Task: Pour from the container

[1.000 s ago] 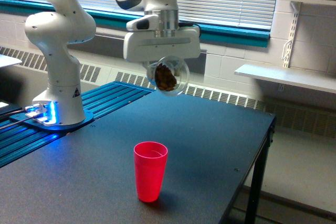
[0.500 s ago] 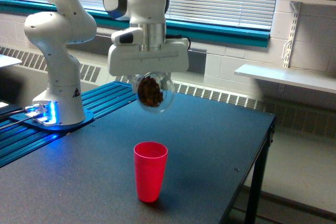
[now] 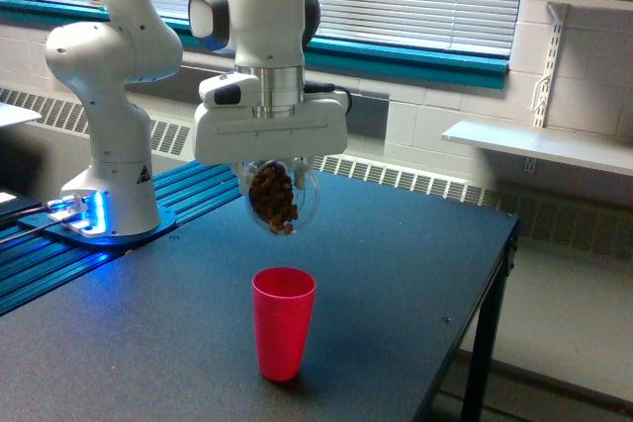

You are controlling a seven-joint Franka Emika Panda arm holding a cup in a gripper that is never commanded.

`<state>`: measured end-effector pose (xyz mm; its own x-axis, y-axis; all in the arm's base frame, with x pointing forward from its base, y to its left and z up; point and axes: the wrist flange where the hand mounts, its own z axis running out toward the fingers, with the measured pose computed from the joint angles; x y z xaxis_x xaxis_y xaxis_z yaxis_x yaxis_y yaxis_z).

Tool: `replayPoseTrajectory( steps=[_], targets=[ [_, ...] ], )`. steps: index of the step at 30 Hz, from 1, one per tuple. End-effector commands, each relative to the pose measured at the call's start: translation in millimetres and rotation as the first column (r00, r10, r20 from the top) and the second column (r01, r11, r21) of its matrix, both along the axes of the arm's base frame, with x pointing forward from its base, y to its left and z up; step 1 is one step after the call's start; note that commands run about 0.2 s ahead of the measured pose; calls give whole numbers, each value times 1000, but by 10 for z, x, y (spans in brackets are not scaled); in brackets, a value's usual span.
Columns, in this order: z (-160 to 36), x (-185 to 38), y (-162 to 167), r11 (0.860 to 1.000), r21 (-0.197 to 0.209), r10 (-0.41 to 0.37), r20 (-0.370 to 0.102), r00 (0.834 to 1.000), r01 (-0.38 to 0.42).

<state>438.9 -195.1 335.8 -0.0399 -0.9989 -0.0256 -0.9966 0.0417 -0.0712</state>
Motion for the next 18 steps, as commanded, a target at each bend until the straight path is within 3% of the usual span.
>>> replayPoseTrajectory(
  steps=[1,9,18],
  targets=[
    [-19,34,-30,1000,10,24,-1,1000,-24],
    [-86,56,-13,999,31,15,-32,999,-14],
    [-123,132,-46,1000,25,-9,-44,999,10]
  ],
)
